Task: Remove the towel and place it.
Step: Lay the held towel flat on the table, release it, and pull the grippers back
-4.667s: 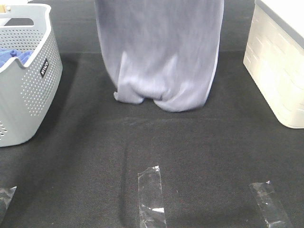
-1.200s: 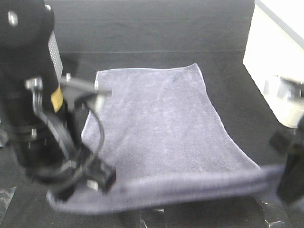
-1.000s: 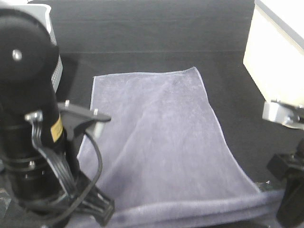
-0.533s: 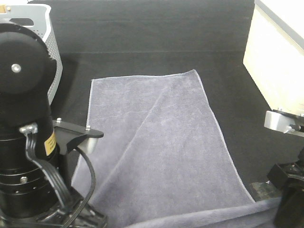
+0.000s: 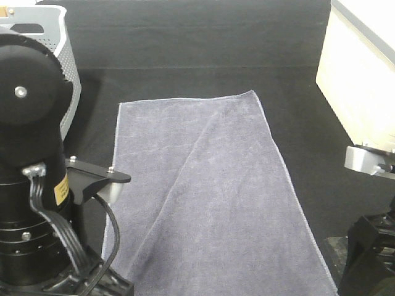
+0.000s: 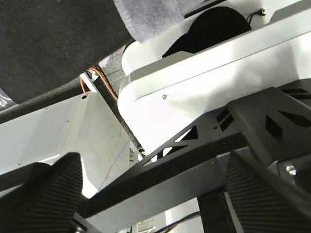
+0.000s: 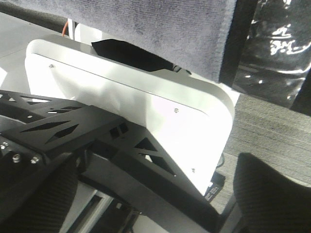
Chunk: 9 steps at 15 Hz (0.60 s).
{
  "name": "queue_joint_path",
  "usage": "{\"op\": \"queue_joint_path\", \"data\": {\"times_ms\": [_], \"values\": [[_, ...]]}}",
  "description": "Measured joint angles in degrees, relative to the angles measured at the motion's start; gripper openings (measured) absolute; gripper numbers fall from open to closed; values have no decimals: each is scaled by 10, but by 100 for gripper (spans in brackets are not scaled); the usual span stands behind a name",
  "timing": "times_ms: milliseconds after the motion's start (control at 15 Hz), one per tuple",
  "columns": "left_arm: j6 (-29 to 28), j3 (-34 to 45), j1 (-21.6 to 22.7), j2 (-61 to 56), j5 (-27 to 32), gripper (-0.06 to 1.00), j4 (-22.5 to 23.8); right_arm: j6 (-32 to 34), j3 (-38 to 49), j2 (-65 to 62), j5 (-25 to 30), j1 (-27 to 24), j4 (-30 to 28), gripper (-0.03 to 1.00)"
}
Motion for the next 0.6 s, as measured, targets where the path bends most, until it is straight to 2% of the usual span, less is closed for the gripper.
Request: {"op": "queue_joint_path", "data": {"times_ms": [200, 400, 600], "values": [[0, -13, 0, 0, -15, 70, 56, -4, -51, 1, -14, 0, -25, 79], [0, -68, 1, 0, -46, 68, 115, -5, -116, 1, -38, 0, -40, 70], [-14, -116, 3, 0, -89, 65, 194, -4, -182, 2, -77, 0, -40, 57]]}}
